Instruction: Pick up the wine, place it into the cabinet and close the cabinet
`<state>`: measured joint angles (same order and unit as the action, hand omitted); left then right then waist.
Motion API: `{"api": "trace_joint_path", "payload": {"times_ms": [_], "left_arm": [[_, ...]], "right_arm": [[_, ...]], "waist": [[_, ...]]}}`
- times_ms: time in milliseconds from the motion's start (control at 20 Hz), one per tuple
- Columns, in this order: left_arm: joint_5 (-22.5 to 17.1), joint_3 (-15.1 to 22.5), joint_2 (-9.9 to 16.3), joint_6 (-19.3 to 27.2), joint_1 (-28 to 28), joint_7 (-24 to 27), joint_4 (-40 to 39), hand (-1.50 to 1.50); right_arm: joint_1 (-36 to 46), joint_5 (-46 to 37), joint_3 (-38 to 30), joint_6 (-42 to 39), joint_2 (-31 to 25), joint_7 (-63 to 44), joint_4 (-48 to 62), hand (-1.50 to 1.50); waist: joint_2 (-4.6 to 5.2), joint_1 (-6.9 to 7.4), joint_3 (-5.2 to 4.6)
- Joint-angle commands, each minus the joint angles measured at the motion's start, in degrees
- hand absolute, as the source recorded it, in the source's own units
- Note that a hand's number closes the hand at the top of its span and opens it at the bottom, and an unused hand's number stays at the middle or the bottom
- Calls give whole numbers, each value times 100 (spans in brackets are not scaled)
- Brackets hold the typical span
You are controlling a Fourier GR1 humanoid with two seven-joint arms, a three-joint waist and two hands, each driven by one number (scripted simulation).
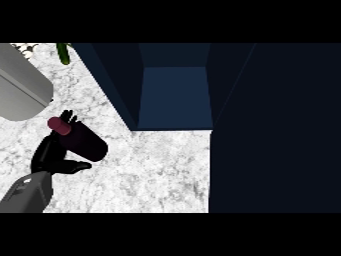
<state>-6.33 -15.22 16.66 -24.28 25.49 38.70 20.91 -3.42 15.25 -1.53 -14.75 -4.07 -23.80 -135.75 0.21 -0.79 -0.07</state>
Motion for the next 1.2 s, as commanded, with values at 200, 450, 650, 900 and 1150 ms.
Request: {"api": "trace_joint_path", "payload": {"times_ms": [200,450,650,900,1150], "left_arm": [[49,-82,-184,-39,179,736,-733,-150],[-157,-214,-253,-442,311,535,-855,-150],[-156,-250,89,-850,224,669,-981,-150],[-47,-123,-403,-505,171,867,-961,150],[-70,-162,-131,-944,292,690,-1096,150]], "right_arm": [[223,-89,38,59,65,18,127,-150],[-28,137,-146,5,-97,-236,-276,-150],[-131,-63,-34,-231,52,354,151,-150],[102,114,-210,-169,-39,209,308,-150],[201,162,-264,-83,-140,-54,52,-150]], "waist": [[16,-10,-6],[9,-42,-6],[24,-38,-7],[17,-23,-5],[31,-59,-12]]}}
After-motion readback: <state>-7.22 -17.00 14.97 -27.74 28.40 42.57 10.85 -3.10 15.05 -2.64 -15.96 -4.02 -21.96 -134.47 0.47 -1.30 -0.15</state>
